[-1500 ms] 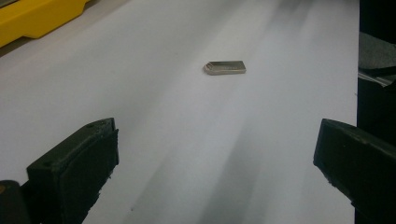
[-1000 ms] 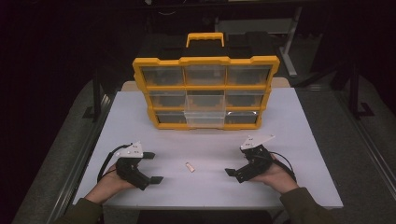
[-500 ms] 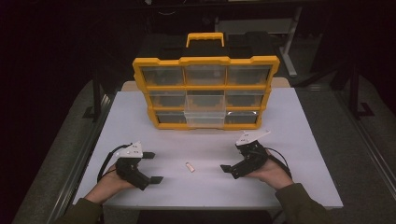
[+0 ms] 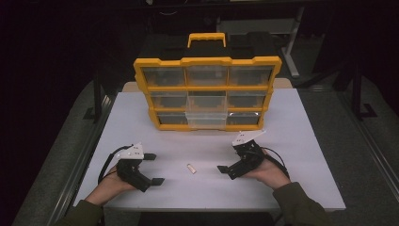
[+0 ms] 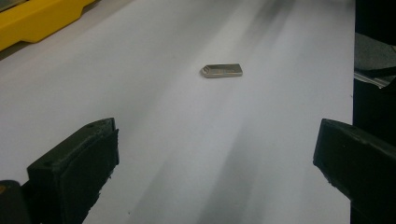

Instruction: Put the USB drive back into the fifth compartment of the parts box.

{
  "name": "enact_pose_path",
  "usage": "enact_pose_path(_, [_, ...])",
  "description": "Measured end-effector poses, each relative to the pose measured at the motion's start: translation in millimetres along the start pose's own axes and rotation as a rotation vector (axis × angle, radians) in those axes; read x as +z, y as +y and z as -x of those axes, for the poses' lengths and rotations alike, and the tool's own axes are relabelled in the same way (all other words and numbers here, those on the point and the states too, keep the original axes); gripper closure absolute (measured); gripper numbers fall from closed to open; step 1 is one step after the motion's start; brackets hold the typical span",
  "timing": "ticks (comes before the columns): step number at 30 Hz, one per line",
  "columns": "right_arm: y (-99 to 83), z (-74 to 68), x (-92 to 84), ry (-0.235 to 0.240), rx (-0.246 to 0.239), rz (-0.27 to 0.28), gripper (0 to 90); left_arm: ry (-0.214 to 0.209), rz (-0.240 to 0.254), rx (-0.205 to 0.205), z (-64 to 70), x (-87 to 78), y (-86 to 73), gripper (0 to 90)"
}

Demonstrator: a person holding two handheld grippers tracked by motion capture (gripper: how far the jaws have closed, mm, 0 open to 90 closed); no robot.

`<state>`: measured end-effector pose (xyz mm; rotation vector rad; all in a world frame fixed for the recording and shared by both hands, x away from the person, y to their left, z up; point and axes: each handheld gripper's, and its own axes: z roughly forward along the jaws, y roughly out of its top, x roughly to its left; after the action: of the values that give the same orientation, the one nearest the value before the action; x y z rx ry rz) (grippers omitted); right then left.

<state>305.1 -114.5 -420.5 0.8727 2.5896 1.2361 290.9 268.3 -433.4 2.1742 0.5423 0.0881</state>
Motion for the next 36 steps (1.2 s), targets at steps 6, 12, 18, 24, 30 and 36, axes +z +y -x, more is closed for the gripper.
enact_pose_path(6, [3.8,-2.3,4.0,0.008,-0.007,-0.006,0.0,0.001,-0.001,0.001,0.3,0.1,0.2,0.0])
enact_pose_path(12, [7.6,-4.5,8.1,0.019,-0.011,-0.011,0.0,-0.001,-0.002,0.001,0.5,0.2,0.1,0.0])
enact_pose_path(18, [10.9,-5.9,12.3,0.027,-0.02,-0.021,0.0,-0.001,-0.003,0.001,0.4,0.2,0.0,0.0])
enact_pose_path(24, [14.7,-7.1,15.8,0.032,-0.026,-0.021,0.0,-0.002,-0.003,0.0,0.4,-0.1,0.0,0.0])
enact_pose_path(30, [18.0,-7.8,18.4,0.036,-0.034,-0.024,0.0,-0.005,-0.002,0.001,0.7,0.3,-0.1,0.0])
enact_pose_path(36, [21.6,-9.0,21.6,0.039,-0.041,-0.029,0.0,-0.006,-0.004,-0.001,0.7,0.5,-0.2,0.0])
